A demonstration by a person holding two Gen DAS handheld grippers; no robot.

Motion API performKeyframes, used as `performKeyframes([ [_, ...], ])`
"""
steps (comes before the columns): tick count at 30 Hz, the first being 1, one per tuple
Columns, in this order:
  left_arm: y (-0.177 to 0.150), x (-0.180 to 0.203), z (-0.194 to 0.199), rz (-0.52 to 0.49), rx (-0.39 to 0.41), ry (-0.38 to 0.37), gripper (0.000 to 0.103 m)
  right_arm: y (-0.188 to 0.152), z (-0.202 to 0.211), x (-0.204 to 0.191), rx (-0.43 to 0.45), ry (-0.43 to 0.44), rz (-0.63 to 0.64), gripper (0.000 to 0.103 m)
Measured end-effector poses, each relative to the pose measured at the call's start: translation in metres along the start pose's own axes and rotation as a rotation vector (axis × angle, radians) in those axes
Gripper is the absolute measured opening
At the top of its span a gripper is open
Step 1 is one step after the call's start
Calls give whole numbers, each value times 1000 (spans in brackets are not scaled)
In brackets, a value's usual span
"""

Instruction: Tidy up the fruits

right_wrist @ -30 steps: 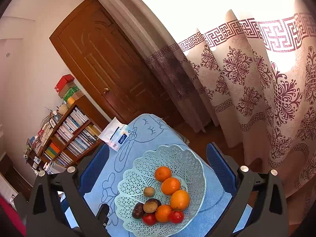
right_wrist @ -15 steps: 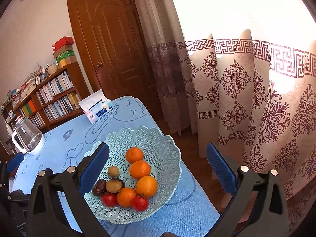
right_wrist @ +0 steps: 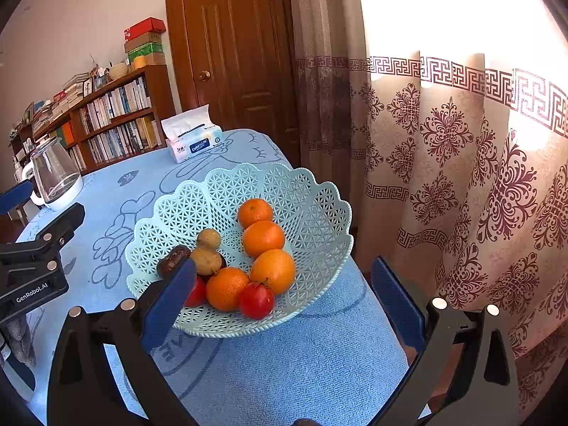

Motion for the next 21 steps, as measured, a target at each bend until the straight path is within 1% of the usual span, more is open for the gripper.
performKeyframes([
  [7,-3,1,-1,3,-5,3,98,0,3,-2,12,10,-6,100],
  [15,-9,-1,-6,-5,-25,27,98,0,5,-6,20,13,3,100],
  [21,-8,0,-4,-9,-21,29,98,-1,5,-11,25,-2,35,100],
])
Point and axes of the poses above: each gripper's, at about its wrist camera, not at the fingertips, and z roughly against the way its jaws point, x to its right, y to its top, the point moved 10 cm from there along -z, roughly the way its jaws point, and after that the axes turned 3 degrees about -z, right-handed, at the moved point
